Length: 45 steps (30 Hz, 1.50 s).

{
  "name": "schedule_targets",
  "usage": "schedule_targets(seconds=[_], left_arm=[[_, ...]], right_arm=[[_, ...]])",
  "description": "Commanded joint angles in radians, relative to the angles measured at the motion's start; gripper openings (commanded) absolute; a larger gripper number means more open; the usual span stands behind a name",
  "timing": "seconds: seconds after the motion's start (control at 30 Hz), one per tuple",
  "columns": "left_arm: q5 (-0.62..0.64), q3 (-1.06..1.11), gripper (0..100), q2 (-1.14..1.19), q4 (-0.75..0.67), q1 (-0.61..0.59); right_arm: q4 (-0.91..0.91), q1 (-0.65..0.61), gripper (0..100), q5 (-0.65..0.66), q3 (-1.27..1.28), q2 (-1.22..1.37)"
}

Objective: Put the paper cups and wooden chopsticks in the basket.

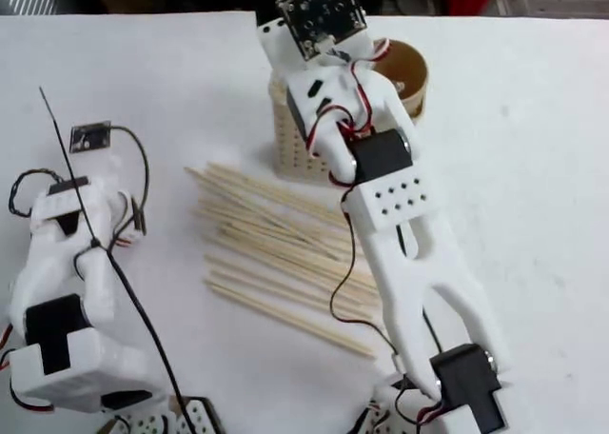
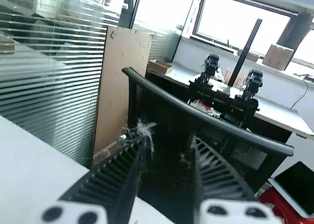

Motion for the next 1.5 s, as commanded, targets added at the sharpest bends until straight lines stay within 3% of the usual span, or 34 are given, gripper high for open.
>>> schedule_targets(seconds=[0.0, 0.1, 0.27, 0.47, 0.67, 0.93, 1.17, 1.47], left_arm=[[0.003, -0.006, 12, -0.005, -0.012, 0.012], [0.003, -0.006, 12, -0.005, -0.012, 0.012], [0.003, -0.006, 12, -0.005, -0.012, 0.012], [0.003, -0.006, 12, -0.005, -0.014, 0.013], [0.003, -0.005, 12, -0.005, -0.014, 0.013], [0.003, -0.005, 12, -0.005, -0.014, 0.013], [0.003, -0.006, 12, -0.005, -0.014, 0.013], [0.003, -0.005, 12, -0.005, -0.014, 0.013]], right_arm=[[0.090, 0.007, 7.4, -0.009, -0.055, -0.016], [0.309, 0.001, 1.8, -0.009, -0.054, -0.065], [0.812, -0.022, 5.0, 0.000, -0.054, -0.185], [1.156, -0.243, 7.0, 0.175, 0.035, -0.173], [1.032, -0.401, 7.0, 0.186, 0.359, -0.130], [0.757, -0.444, 7.0, 0.304, 0.706, -0.035], [0.630, -0.458, 7.0, 0.302, 0.786, 0.073], [0.636, -0.453, 6.6, 0.307, 0.724, 0.166]])
